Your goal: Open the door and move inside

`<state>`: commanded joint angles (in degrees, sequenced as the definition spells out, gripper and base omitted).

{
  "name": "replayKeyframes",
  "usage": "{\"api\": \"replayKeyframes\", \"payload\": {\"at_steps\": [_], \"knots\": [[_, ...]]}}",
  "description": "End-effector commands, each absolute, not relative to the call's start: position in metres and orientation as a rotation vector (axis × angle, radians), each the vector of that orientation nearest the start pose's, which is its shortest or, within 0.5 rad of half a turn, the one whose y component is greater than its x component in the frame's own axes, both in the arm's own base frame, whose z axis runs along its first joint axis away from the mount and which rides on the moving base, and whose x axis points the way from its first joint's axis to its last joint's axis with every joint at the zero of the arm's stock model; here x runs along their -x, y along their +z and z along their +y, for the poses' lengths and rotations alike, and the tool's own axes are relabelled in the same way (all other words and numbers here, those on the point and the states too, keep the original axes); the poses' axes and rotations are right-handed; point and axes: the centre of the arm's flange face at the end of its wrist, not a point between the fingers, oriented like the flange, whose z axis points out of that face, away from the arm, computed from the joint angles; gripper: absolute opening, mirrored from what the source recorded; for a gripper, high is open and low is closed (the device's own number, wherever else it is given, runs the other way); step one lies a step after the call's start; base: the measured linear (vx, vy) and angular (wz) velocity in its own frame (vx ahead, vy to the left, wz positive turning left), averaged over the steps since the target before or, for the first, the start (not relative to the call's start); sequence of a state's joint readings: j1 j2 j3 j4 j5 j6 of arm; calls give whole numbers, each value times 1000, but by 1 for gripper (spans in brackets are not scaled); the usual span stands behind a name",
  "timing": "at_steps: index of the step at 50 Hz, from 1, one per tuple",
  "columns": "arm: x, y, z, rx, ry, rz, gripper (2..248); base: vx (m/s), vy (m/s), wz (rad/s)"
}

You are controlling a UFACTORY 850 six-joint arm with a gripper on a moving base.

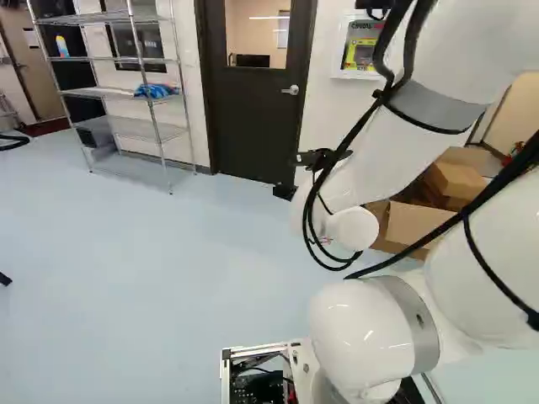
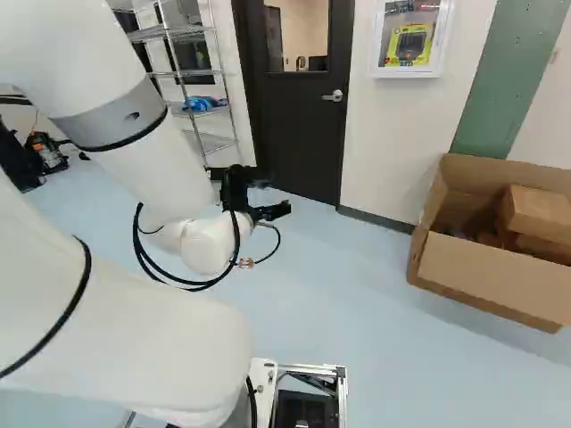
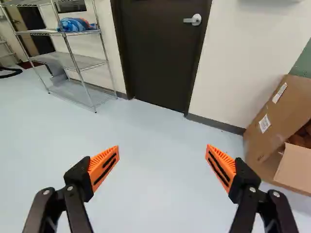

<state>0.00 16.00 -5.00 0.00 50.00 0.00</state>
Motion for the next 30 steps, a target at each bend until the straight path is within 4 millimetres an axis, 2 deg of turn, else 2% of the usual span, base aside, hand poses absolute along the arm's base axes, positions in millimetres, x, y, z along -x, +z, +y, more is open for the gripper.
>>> {"api": "replayKeyframes", "payload": {"at_steps": [30], "knots": [[-270,366,0,2558,-1824,0,247,169,61,-21]]}}
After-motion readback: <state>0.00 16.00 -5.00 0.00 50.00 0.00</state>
